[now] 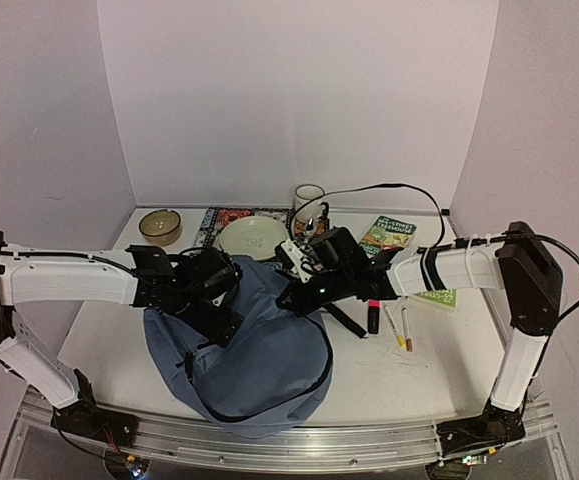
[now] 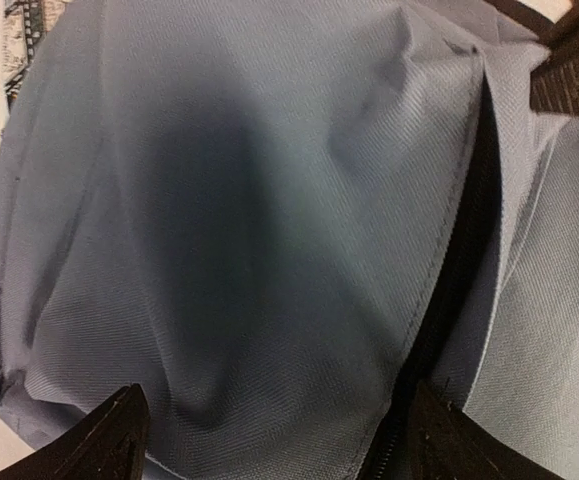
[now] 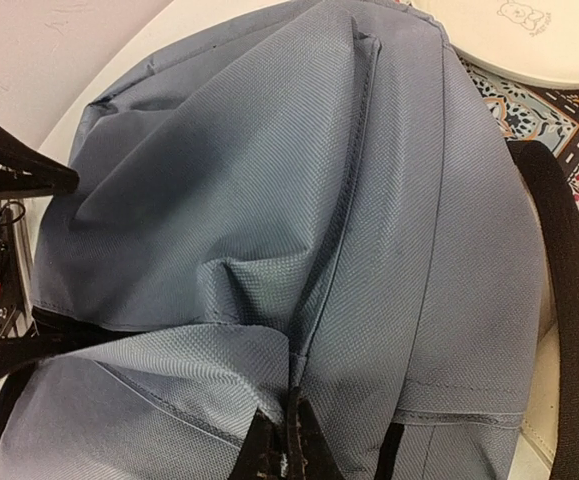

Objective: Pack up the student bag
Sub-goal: Pick up the lower front pocket of the student bag.

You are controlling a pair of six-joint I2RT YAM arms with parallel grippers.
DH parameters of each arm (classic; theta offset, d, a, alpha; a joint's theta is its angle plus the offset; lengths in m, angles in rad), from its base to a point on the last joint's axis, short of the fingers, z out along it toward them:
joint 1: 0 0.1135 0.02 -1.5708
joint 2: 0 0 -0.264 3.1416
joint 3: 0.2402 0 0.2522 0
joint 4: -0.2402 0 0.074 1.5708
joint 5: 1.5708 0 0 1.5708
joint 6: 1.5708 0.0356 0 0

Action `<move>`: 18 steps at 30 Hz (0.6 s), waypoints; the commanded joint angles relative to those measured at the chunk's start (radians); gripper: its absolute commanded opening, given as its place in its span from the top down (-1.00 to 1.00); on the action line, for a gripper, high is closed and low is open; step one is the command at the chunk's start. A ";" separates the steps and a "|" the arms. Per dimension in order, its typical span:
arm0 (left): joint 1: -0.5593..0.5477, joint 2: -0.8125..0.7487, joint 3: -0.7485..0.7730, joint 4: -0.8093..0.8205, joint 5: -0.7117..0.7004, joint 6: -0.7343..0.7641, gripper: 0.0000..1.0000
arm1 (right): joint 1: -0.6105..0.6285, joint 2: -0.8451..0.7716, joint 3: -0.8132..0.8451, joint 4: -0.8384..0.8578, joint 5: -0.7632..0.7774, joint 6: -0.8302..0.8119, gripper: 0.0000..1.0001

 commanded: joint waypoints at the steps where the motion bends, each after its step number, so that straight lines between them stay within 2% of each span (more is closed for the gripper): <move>1: 0.000 0.005 0.036 -0.025 0.077 0.032 -0.86 | 0.012 0.006 0.039 -0.001 -0.032 -0.009 1.00; 6: 0.000 0.034 0.033 -0.032 0.042 0.023 -0.84 | 0.012 0.009 0.041 -0.001 -0.040 -0.008 1.00; 11: 0.000 0.080 0.049 -0.070 -0.059 -0.012 -0.64 | 0.012 -0.001 0.039 -0.001 -0.037 -0.010 1.00; 14: 0.000 0.087 0.074 -0.105 -0.115 -0.039 -0.40 | 0.012 -0.006 0.037 -0.001 -0.033 -0.011 1.00; 18: 0.000 0.041 0.108 -0.116 -0.138 -0.061 0.19 | 0.011 -0.003 0.040 -0.001 -0.026 -0.010 1.00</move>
